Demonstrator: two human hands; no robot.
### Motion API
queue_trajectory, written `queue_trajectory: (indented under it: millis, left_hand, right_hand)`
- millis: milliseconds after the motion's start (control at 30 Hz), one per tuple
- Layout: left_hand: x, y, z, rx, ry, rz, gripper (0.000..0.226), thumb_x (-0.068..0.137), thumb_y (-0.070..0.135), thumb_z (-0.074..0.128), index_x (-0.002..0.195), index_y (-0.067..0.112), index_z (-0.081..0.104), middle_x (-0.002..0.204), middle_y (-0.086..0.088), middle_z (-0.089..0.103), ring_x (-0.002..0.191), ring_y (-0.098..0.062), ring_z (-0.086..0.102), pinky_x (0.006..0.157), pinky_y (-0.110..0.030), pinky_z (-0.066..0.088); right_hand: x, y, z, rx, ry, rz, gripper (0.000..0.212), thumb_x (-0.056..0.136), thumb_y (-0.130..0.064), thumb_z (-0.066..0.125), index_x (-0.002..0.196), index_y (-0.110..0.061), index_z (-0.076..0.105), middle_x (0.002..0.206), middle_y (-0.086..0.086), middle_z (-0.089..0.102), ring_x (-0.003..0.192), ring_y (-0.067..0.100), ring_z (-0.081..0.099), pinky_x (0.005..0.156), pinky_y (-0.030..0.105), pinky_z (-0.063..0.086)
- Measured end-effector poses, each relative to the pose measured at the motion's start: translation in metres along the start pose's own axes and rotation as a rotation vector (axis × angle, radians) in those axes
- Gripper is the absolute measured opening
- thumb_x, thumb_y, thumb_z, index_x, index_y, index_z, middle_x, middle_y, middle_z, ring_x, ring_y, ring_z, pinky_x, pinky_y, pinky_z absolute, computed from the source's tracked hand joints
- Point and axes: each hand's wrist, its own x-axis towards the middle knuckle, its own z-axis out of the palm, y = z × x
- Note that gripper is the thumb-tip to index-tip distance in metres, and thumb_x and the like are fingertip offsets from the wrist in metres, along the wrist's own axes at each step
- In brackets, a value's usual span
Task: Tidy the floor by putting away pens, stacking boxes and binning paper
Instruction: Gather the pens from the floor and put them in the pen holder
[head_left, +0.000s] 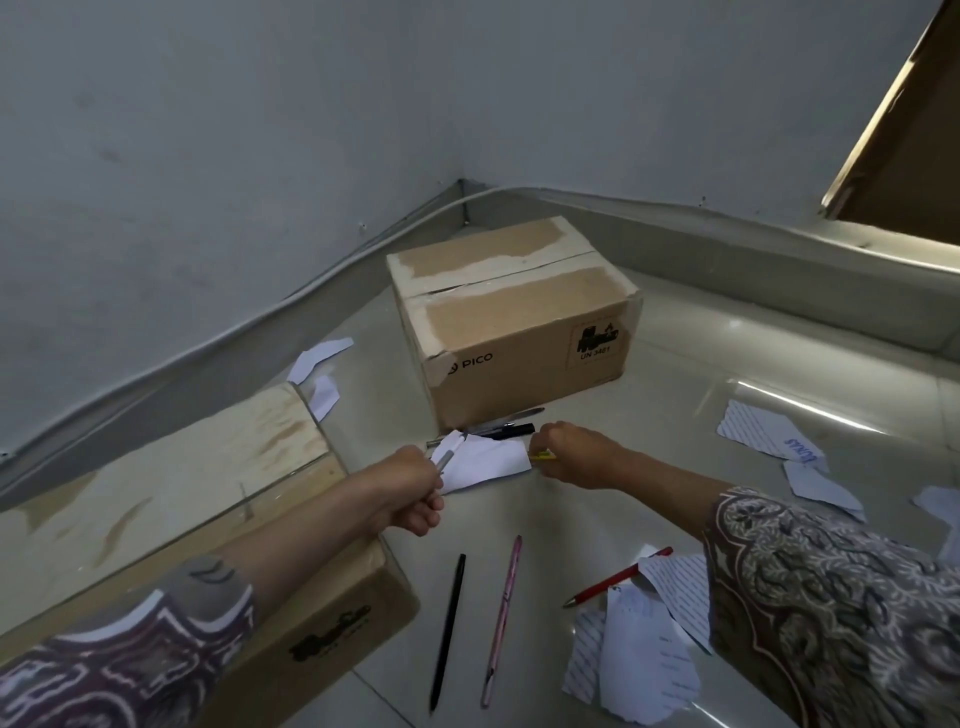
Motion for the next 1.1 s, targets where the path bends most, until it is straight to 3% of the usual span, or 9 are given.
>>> queue_trajectory:
  millis: [133, 300, 400, 467, 567, 733, 833, 967, 1100]
  left_hand:
    - [0.000, 0.005, -0.013, -0.084, 0.002, -0.040, 0.027, 0.095, 0.003, 0.020, 0.076, 0.008, 0.039, 0.060, -0.009, 0.038, 0.048, -0.018, 0.034, 0.032, -0.010, 0.025]
    - [-0.003, 0.005, -0.019, -0.108, -0.011, -0.006, 0.023, 0.091, 0.002, 0.026, 0.073, 0.011, 0.037, 0.057, -0.006, 0.031, 0.049, -0.016, 0.029, 0.035, -0.009, 0.022]
    - [-0.005, 0.004, -0.020, -0.124, -0.027, 0.007, 0.023, 0.092, 0.005, 0.028, 0.070, 0.012, 0.034, 0.056, -0.004, 0.027, 0.048, -0.014, 0.026, 0.036, -0.010, 0.020]
    - [-0.006, 0.004, -0.019, -0.117, -0.034, 0.037, 0.027, 0.096, 0.011, 0.028, 0.070, 0.012, 0.035, 0.057, -0.004, 0.028, 0.047, -0.014, 0.028, 0.036, -0.011, 0.022]
    - [-0.006, 0.003, -0.017, -0.122, -0.004, 0.135, 0.030, 0.100, 0.017, 0.030, 0.072, 0.011, 0.038, 0.057, -0.005, 0.036, 0.044, -0.016, 0.038, 0.037, -0.016, 0.030]
    - [0.002, -0.001, -0.006, -0.152, 0.105, 0.281, 0.023, 0.098, 0.004, 0.031, 0.082, 0.010, 0.046, 0.059, -0.008, 0.051, 0.042, -0.012, 0.055, 0.047, -0.021, 0.039]
    - [0.007, -0.002, 0.003, -0.195, 0.122, 0.275, 0.022, 0.094, -0.003, 0.033, 0.083, 0.013, 0.045, 0.067, -0.007, 0.055, 0.057, -0.017, 0.059, 0.053, -0.025, 0.043]
    - [0.013, -0.001, 0.014, -0.206, 0.192, 0.247, 0.023, 0.091, -0.003, 0.030, 0.078, 0.015, 0.040, 0.072, -0.006, 0.048, 0.060, -0.017, 0.046, 0.053, -0.026, 0.038]
    - [0.012, -0.006, 0.022, -0.203, 0.156, 0.313, 0.020, 0.098, 0.015, 0.038, 0.078, 0.017, 0.040, 0.067, -0.003, 0.043, 0.056, -0.013, 0.039, 0.051, -0.024, 0.033]
  right_hand:
    - [0.008, -0.008, 0.022, -0.061, -0.041, 0.005, 0.030, 0.087, -0.008, 0.045, 0.115, -0.001, 0.055, 0.124, 0.018, 0.051, 0.114, 0.031, 0.047, 0.092, 0.037, 0.040]
    - [0.017, -0.007, 0.041, -0.068, 0.083, 0.021, 0.028, 0.088, 0.000, 0.036, 0.113, 0.000, 0.049, 0.122, 0.017, 0.049, 0.111, 0.028, 0.045, 0.089, 0.038, 0.036]
    - [0.017, -0.003, 0.045, 0.016, 0.109, 0.031, 0.018, 0.089, -0.001, 0.036, 0.101, -0.009, 0.046, 0.113, 0.019, 0.054, 0.100, 0.027, 0.047, 0.075, 0.032, 0.032]
    - [0.015, -0.003, 0.043, 0.060, 0.096, 0.049, 0.016, 0.087, -0.001, 0.039, 0.092, -0.015, 0.035, 0.105, 0.020, 0.056, 0.085, 0.023, 0.044, 0.067, 0.030, 0.027]
    - [0.012, -0.002, 0.040, 0.144, 0.022, 0.086, 0.022, 0.082, -0.001, 0.045, 0.092, -0.015, 0.031, 0.095, 0.017, 0.055, 0.080, 0.021, 0.043, 0.066, 0.029, 0.030]
    - [-0.006, -0.004, 0.031, 0.475, -0.185, 0.153, 0.022, 0.081, 0.006, 0.054, 0.101, -0.005, 0.053, 0.107, 0.021, 0.063, 0.083, 0.018, 0.054, 0.062, 0.020, 0.044]
    - [-0.021, -0.011, 0.017, 0.808, -0.258, 0.093, 0.020, 0.081, 0.012, 0.054, 0.085, -0.007, 0.060, 0.087, 0.016, 0.065, 0.073, 0.016, 0.059, 0.066, 0.021, 0.049]
    - [-0.031, -0.031, -0.005, 1.176, -0.091, 0.038, 0.018, 0.081, 0.014, 0.055, 0.084, -0.002, 0.064, 0.077, 0.010, 0.062, 0.069, 0.015, 0.059, 0.067, 0.021, 0.051]
    - [-0.030, -0.052, -0.019, 1.398, 0.074, 0.042, 0.016, 0.080, 0.012, 0.057, 0.084, -0.002, 0.065, 0.076, 0.009, 0.062, 0.068, 0.015, 0.058, 0.065, 0.022, 0.051]
